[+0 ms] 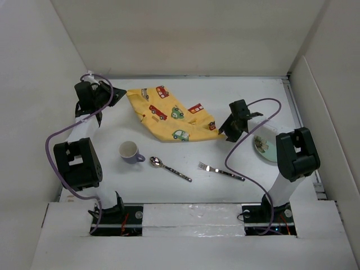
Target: Set the dinner table for one person
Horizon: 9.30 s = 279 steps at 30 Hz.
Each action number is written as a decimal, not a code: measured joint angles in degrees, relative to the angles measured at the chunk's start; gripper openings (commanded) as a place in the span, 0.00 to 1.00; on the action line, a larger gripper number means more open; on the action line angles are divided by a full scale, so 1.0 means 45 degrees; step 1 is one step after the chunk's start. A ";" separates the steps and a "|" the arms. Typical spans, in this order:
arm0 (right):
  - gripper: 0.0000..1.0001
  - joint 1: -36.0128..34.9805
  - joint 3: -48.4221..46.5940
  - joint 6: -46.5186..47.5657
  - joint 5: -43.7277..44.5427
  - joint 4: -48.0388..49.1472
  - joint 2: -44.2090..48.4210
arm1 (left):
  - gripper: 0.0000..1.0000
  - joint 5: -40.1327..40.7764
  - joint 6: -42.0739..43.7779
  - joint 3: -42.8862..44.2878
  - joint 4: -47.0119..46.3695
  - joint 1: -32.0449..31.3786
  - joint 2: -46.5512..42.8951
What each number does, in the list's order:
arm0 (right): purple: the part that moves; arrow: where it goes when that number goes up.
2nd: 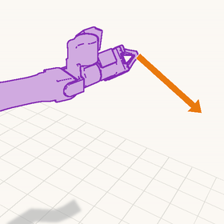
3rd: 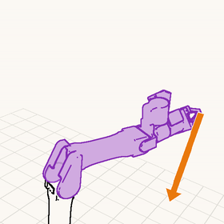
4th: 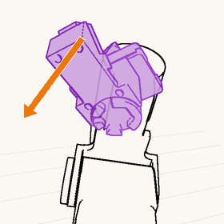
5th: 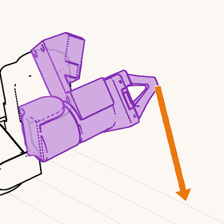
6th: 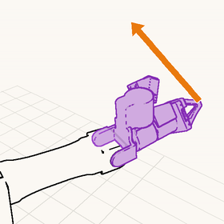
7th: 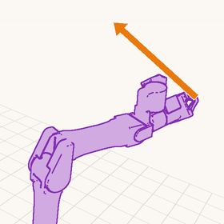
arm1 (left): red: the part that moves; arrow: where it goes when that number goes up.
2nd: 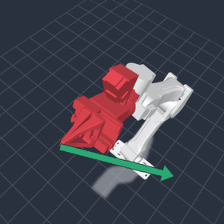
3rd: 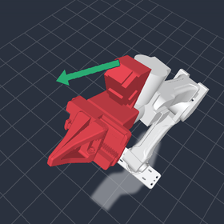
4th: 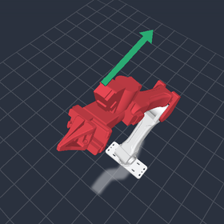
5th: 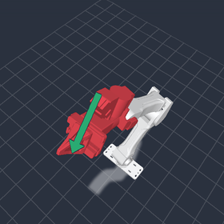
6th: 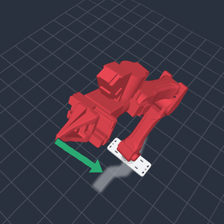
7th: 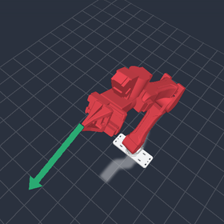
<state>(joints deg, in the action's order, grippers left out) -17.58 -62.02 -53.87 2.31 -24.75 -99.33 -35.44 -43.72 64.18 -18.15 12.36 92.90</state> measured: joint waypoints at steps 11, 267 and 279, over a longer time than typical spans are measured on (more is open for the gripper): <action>0.46 0.0243 0.0000 -0.0316 -0.0884 0.0845 -0.0573 | 0.00 0.0053 0.0083 -0.0515 0.0068 0.0000 -0.0287; 0.00 -0.9933 -0.7553 0.7189 -0.1112 0.3109 -0.5479 | 0.37 0.5576 0.4935 0.4119 1.0282 -0.4308 -0.6645; 0.00 -0.3531 -0.5464 0.6577 -0.0971 0.3429 0.0019 | 0.39 0.4211 0.4585 0.3871 0.9413 -0.4556 -0.4265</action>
<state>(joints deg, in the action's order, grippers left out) -33.47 -86.61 -24.27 -2.07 -9.32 -99.24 -16.49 -23.09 81.60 24.21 -8.14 73.71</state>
